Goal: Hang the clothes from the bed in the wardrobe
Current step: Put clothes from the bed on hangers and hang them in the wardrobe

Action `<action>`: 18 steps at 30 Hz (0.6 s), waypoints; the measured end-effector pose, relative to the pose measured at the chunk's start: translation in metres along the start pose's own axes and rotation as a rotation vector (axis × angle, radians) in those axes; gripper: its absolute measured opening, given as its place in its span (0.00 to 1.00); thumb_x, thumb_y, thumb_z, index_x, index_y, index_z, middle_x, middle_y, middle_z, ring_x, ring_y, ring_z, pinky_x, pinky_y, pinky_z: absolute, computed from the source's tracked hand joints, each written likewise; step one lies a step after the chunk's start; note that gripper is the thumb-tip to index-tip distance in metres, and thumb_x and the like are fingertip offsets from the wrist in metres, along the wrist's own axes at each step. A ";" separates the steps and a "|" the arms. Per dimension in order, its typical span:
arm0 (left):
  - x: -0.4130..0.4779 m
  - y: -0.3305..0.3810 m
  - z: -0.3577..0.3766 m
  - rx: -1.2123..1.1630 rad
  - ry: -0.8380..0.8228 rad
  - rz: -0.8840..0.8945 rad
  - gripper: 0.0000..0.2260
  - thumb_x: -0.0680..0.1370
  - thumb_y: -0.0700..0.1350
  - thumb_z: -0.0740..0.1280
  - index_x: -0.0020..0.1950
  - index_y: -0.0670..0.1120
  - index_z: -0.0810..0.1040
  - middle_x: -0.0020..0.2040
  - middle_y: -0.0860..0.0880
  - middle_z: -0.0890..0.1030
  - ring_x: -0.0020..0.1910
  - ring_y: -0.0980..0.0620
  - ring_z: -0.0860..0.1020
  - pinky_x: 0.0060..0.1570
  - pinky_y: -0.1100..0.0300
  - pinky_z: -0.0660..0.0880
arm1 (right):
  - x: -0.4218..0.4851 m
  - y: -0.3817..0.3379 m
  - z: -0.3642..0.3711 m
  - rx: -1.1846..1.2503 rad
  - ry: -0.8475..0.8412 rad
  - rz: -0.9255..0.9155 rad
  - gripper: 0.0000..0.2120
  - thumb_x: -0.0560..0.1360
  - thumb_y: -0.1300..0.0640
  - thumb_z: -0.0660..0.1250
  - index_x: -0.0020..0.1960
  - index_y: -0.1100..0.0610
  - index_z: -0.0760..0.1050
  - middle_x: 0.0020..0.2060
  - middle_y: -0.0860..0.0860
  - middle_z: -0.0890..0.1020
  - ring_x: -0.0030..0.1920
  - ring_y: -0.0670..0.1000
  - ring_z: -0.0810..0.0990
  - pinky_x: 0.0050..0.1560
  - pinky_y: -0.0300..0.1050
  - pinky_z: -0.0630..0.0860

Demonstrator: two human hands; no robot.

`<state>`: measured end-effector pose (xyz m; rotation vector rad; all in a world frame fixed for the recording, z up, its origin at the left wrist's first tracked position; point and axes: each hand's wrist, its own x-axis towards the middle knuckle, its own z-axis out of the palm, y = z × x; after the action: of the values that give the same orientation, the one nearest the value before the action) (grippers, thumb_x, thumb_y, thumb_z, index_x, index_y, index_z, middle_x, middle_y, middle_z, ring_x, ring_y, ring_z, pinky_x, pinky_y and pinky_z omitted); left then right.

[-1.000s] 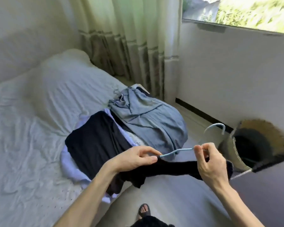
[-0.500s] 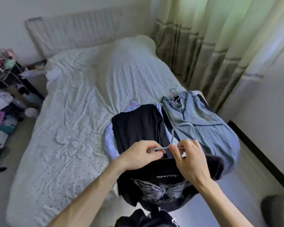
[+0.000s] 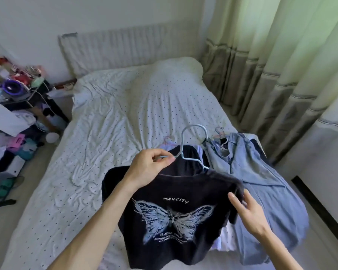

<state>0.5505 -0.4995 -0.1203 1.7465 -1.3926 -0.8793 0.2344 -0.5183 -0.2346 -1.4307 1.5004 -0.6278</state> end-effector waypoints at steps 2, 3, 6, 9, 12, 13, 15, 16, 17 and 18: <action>0.029 0.005 -0.007 -0.006 0.072 -0.011 0.05 0.76 0.56 0.72 0.45 0.56 0.85 0.31 0.60 0.75 0.34 0.62 0.73 0.43 0.62 0.70 | 0.023 -0.005 0.003 0.014 -0.059 0.027 0.11 0.76 0.44 0.70 0.56 0.45 0.76 0.49 0.44 0.85 0.50 0.45 0.84 0.43 0.35 0.76; 0.043 0.006 -0.010 -0.009 0.106 -0.016 0.05 0.75 0.56 0.73 0.45 0.57 0.85 0.32 0.61 0.78 0.35 0.62 0.76 0.44 0.61 0.71 | 0.036 -0.008 0.005 0.016 -0.072 0.030 0.11 0.76 0.48 0.71 0.57 0.45 0.76 0.49 0.42 0.84 0.47 0.39 0.83 0.42 0.31 0.74; 0.083 0.009 -0.016 -0.022 0.169 -0.020 0.03 0.76 0.55 0.73 0.45 0.57 0.85 0.38 0.63 0.82 0.41 0.65 0.78 0.48 0.64 0.71 | 0.071 -0.016 0.012 0.002 -0.068 0.025 0.15 0.77 0.54 0.71 0.61 0.45 0.73 0.49 0.42 0.82 0.44 0.38 0.79 0.43 0.33 0.72; 0.119 0.002 -0.015 -0.037 0.199 -0.045 0.05 0.76 0.54 0.72 0.47 0.55 0.85 0.43 0.58 0.83 0.43 0.63 0.78 0.47 0.65 0.70 | 0.105 -0.020 0.021 -0.031 -0.028 0.035 0.15 0.78 0.55 0.68 0.63 0.50 0.73 0.52 0.48 0.82 0.49 0.49 0.79 0.49 0.43 0.70; 0.156 -0.023 -0.011 0.024 0.200 -0.103 0.07 0.77 0.56 0.70 0.49 0.54 0.84 0.43 0.56 0.81 0.43 0.60 0.77 0.45 0.64 0.69 | 0.131 -0.021 0.030 -0.067 -0.043 0.083 0.09 0.78 0.54 0.68 0.57 0.51 0.72 0.50 0.51 0.82 0.48 0.52 0.79 0.49 0.45 0.72; 0.169 -0.034 -0.011 0.037 0.204 -0.118 0.09 0.78 0.56 0.70 0.51 0.53 0.84 0.45 0.56 0.82 0.45 0.59 0.77 0.46 0.64 0.69 | 0.141 -0.021 0.033 -0.100 -0.060 0.097 0.08 0.78 0.53 0.68 0.55 0.52 0.71 0.48 0.51 0.82 0.47 0.52 0.79 0.48 0.46 0.73; 0.195 -0.058 -0.008 0.051 0.212 -0.150 0.11 0.78 0.55 0.69 0.54 0.51 0.84 0.49 0.55 0.82 0.50 0.57 0.78 0.49 0.64 0.70 | 0.162 -0.018 0.040 -0.161 -0.082 0.124 0.10 0.79 0.52 0.67 0.53 0.56 0.71 0.45 0.51 0.81 0.42 0.50 0.78 0.46 0.48 0.74; 0.209 -0.070 -0.006 0.058 0.218 -0.164 0.11 0.78 0.55 0.69 0.54 0.50 0.84 0.50 0.55 0.82 0.51 0.57 0.78 0.50 0.64 0.70 | 0.173 -0.016 0.045 -0.189 -0.084 0.144 0.11 0.79 0.51 0.67 0.52 0.58 0.71 0.43 0.52 0.81 0.41 0.49 0.78 0.44 0.48 0.74; 0.223 -0.083 -0.003 0.070 0.224 -0.175 0.11 0.79 0.54 0.69 0.54 0.50 0.84 0.49 0.56 0.82 0.50 0.57 0.77 0.49 0.64 0.69 | 0.186 -0.014 0.050 -0.213 -0.080 0.167 0.12 0.79 0.51 0.67 0.50 0.58 0.70 0.43 0.53 0.80 0.40 0.51 0.78 0.44 0.49 0.74; 0.239 -0.099 0.000 0.085 0.232 -0.189 0.10 0.79 0.54 0.69 0.53 0.50 0.83 0.48 0.56 0.82 0.49 0.57 0.77 0.47 0.65 0.69 | 0.200 -0.011 0.056 -0.232 -0.071 0.185 0.12 0.79 0.50 0.67 0.50 0.59 0.70 0.43 0.54 0.81 0.42 0.54 0.78 0.44 0.50 0.74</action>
<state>0.6418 -0.7184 -0.2224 1.9997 -1.1426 -0.6969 0.3126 -0.6981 -0.3045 -1.4487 1.6672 -0.2937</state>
